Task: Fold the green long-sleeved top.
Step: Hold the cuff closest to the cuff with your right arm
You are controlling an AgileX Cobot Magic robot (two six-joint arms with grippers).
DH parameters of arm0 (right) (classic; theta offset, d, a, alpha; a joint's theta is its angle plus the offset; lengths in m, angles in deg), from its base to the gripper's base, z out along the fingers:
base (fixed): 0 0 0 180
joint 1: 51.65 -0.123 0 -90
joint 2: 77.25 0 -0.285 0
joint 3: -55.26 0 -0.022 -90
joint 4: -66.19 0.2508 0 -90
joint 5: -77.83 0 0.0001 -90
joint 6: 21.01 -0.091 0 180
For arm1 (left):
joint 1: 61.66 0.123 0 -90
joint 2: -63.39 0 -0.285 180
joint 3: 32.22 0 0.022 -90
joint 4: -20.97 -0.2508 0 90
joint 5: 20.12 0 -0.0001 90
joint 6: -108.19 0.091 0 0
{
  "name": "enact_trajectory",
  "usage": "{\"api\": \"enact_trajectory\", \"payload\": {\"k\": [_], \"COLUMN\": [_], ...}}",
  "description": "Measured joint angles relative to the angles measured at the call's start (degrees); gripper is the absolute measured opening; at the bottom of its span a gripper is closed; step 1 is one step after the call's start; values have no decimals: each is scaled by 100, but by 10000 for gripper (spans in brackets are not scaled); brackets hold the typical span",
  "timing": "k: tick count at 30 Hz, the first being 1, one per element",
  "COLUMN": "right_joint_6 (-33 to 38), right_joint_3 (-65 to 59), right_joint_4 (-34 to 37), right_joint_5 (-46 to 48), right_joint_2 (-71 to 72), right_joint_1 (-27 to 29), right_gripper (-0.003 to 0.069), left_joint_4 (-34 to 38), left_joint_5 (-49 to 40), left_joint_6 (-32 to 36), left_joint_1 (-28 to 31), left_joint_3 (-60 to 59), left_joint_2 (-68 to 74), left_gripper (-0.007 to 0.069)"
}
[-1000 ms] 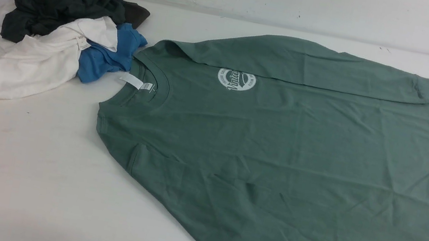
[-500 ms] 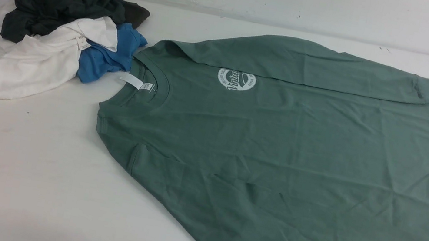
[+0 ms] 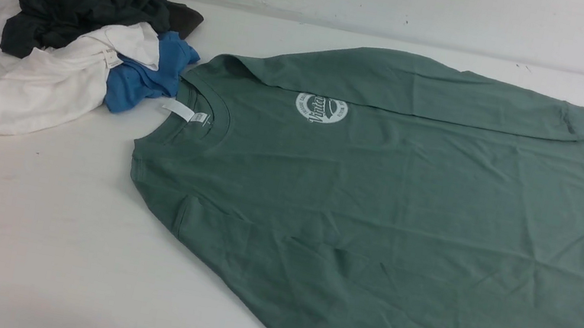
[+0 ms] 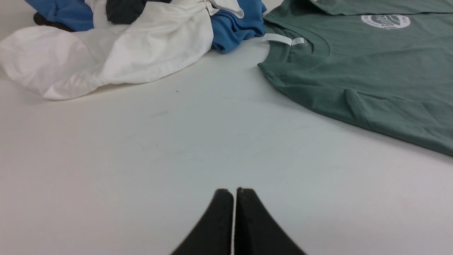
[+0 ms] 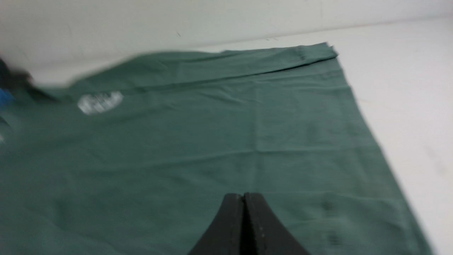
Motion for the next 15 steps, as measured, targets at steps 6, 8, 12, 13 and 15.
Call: {"api": "enact_trajectory", "payload": {"k": [6, 8, 12, 13, 15], "right_joint_6": [-917, -941, -397, -159, 422], "right_joint_3": [0, 0, 317, 615, 1234], "right_joint_4": [2592, 2897, 2577, 2394, 2026], "right_joint_5": [-1076, -1482, -1851, -1807, -1557], "right_joint_2": [0, 0, 0, 0, -47], "right_joint_1": [0, 0, 0, 0, 0], "right_gripper": [-15, -15, -15, -15, -15], "left_joint_4": [1161, 1833, 3121, 3386, 3935], "left_joint_5": [6, 21, 25, 25, 65], "left_joint_6": [-406, -657, -957, -974, -987], "left_joint_1": [0, 0, 0, 0, 0], "left_joint_3": [2, 2, -22, -29, -29], "left_joint_2": [0, 0, 0, 0, 0], "left_gripper": [-1, -1, -1, -1, -1]}}
